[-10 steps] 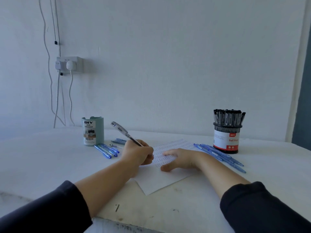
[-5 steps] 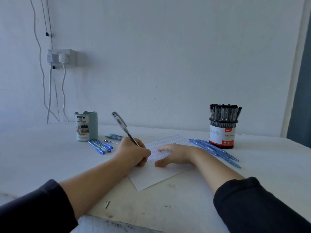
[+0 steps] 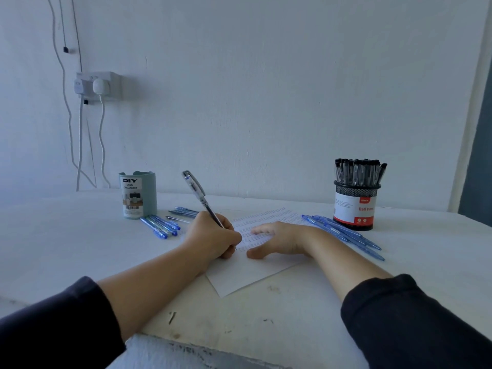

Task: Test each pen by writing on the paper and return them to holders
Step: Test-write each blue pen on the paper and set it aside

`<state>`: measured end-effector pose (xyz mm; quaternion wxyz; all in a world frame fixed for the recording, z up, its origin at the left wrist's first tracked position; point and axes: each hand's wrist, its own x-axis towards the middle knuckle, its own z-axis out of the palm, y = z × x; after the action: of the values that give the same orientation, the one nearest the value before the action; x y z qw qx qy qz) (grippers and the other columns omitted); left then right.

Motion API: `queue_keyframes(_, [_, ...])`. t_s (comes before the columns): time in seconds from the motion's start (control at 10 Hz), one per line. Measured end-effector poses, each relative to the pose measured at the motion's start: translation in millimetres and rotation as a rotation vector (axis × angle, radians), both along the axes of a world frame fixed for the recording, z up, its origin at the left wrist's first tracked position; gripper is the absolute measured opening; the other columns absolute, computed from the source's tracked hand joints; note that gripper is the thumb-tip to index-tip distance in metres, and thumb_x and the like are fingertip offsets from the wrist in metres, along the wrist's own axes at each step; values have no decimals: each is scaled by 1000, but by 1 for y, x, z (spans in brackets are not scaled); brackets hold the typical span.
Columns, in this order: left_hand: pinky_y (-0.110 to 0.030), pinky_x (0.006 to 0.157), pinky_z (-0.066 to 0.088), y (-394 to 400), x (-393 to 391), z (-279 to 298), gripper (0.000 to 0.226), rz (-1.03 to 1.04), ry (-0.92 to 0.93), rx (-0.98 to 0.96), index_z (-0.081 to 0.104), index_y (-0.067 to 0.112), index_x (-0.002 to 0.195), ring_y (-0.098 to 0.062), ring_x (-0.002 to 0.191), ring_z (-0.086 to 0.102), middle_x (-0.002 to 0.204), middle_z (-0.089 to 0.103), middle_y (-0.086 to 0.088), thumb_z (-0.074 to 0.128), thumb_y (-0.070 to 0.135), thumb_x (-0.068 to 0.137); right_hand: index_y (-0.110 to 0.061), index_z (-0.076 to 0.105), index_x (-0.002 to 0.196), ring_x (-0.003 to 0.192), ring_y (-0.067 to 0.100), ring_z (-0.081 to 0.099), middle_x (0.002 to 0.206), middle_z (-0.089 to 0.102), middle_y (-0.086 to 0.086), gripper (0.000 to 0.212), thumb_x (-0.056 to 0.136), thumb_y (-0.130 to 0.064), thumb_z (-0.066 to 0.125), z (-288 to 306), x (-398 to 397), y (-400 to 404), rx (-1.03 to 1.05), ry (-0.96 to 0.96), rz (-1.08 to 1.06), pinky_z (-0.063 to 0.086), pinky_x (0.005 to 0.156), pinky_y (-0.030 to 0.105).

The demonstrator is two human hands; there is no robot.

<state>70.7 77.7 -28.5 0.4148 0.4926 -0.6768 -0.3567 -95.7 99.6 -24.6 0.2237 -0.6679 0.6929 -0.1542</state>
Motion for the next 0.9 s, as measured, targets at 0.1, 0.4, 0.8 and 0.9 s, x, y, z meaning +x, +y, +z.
queue_keyframes(0.1, [-33,64,56,-1,0,-1,5,11,-24,-9,62,4,66,-20,47,55,51,62,-10,62,-1,67,-32,34,146,140,12,28,154,28,-10,79,78,-51,69,0,0,1,-2,-5,4,19,116,35])
queue_keyframes(0.4, [-27,55,52,1,-1,1,8,-1,2,-5,61,3,64,-20,45,54,48,60,-10,61,-5,67,-32,34,146,140,13,28,154,28,-9,78,78,-51,69,1,1,2,-1,-5,4,19,116,35])
queue_keyframes(0.8, [-26,54,51,2,0,1,6,4,-8,-6,62,1,68,-19,43,53,49,60,-10,61,-4,67,-32,33,146,141,13,27,154,28,-9,78,79,-51,68,3,2,4,2,-5,4,19,116,36])
queue_keyframes(0.9, [-28,58,52,2,-1,0,6,1,-17,-13,62,3,66,-20,46,55,50,61,-11,60,-2,66,-32,33,146,141,13,27,154,27,-10,77,80,-50,68,3,2,5,1,1,4,19,116,35])
